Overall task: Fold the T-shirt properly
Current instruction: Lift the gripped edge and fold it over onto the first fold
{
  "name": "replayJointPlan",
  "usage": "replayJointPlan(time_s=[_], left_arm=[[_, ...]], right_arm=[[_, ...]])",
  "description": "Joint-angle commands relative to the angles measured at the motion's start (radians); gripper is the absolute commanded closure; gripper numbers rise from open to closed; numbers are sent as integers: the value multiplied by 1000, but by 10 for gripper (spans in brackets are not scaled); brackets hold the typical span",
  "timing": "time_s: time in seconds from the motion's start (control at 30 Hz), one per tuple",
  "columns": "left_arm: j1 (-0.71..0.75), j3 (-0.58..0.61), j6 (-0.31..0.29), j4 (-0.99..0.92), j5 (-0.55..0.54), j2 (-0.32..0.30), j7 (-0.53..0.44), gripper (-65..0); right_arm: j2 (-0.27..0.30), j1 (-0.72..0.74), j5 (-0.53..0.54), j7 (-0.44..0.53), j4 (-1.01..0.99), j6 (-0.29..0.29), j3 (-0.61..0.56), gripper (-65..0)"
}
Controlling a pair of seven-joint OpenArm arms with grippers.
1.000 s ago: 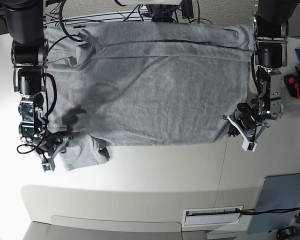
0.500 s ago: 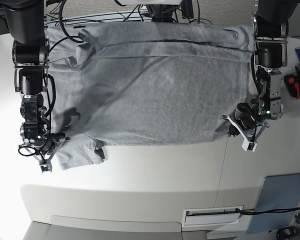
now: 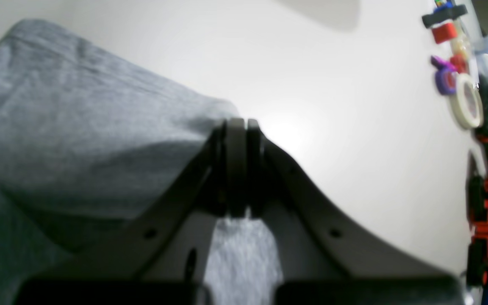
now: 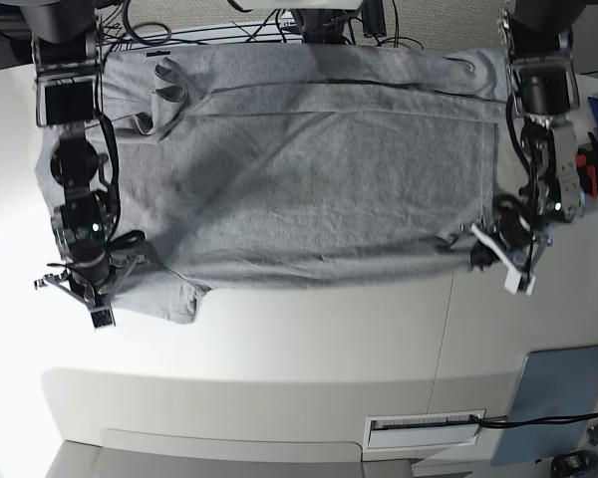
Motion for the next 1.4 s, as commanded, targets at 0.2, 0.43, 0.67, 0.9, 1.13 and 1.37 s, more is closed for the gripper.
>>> replayJointPlan(time_s=[0.2,0.43,0.67,0.9,1.13,1.37], left_arm=[[112,-69,-5,135,-99,-17,14,0],[231,-101,-45,269,-100,-17,25,0],[294,-140,-46,301,-157,-17,45,0],[349,-143,-53,306,-170,-17,79,0],[407,-143,-53,306,-169,-17,77,0],[423,-143,-53,306,-134,-17,79,0]], right_arm=[[82,-116,-62,-62,212,-85,10,0],[97,-285,-134,-99,383,-155,42,0],[97,-456,-175,-145,556,-176,116,0],[81,-586,-179,-151,599,-175,127,0],[50,-651,-179,-156,597,-170,127,0],[50,-682,-179,-190,563,-167,127,0]])
